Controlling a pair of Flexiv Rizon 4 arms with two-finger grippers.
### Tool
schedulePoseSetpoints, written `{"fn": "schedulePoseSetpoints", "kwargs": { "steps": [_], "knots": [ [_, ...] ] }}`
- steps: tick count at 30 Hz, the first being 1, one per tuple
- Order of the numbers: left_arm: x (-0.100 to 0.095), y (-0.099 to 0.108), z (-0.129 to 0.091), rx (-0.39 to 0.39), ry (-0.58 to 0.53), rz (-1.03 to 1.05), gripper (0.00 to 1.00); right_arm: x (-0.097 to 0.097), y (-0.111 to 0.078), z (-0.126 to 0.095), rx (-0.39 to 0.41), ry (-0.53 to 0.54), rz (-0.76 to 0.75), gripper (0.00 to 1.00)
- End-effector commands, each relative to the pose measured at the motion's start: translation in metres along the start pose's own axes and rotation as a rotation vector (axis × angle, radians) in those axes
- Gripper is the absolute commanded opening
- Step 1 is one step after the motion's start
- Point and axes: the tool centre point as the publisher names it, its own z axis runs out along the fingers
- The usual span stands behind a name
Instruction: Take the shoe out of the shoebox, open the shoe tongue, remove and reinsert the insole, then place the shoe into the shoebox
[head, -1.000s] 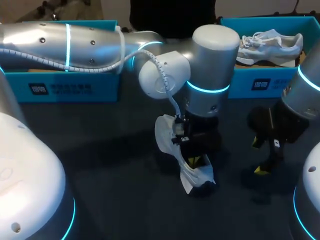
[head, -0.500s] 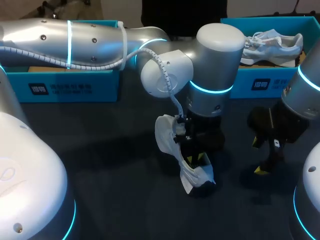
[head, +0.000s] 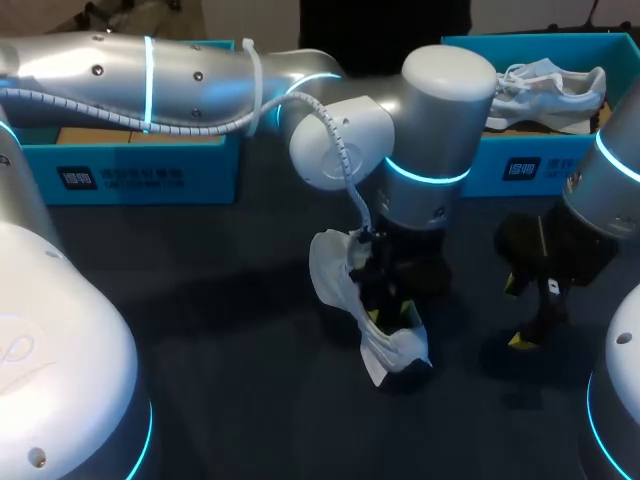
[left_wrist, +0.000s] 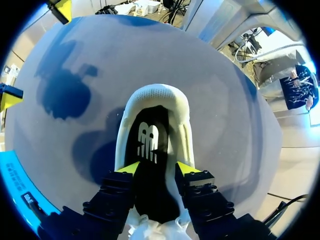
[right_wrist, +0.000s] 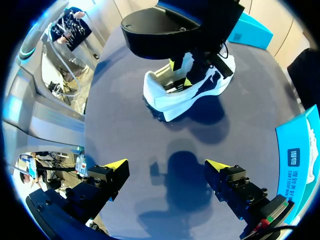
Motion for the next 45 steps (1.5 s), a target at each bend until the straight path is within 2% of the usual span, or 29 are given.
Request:
{"fn": "schedulePoseSetpoints", "kwargs": {
  "steps": [1, 2, 3, 5, 7, 9, 27, 33, 45],
  "knots": [
    [0.004, 0.009, -0.001, 0.012, -0.002, -0.02, 0.47, 0.0, 0.0, 0.001, 0.001, -0.001, 0.0, 1.0],
    [0.004, 0.011, 0.001, 0.015, 0.001, -0.026, 0.48, 0.0, 0.0, 0.001, 0.001, -0.001, 0.0, 1.0],
    [0.004, 0.012, 0.001, 0.015, 0.004, -0.03, 0.6, 0.0, 0.0, 0.001, 0.001, -0.001, 0.0, 1.0],
    [0.004, 0.013, 0.002, 0.011, 0.007, -0.036, 0.63, 0.0, 0.0, 0.001, 0.001, -0.001, 0.0, 1.0],
    [0.006, 0.014, 0.001, 0.01, 0.007, -0.038, 0.85, 0.0, 0.0, 0.001, 0.001, -0.001, 0.0, 1.0],
    [0.007, 0.015, 0.0, 0.011, 0.006, -0.04, 1.0, 0.0, 0.0, 0.001, 0.001, -0.001, 0.0, 1.0],
    [0.014, 0.028, -0.017, 0.024, -0.043, -0.032, 1.0, 0.0, 0.0, 0.001, 0.001, -0.001, 0.0, 1.0],
    [0.014, 0.039, -0.02, 0.018, -0.049, -0.055, 1.0, 0.0, 0.0, 0.001, 0.001, -0.001, 0.0, 1.0],
    [0.024, 0.064, -0.047, -0.002, -0.084, -0.078, 1.0, 0.0, 0.0, 0.001, 0.001, -0.001, 0.0, 1.0]
  ]
}}
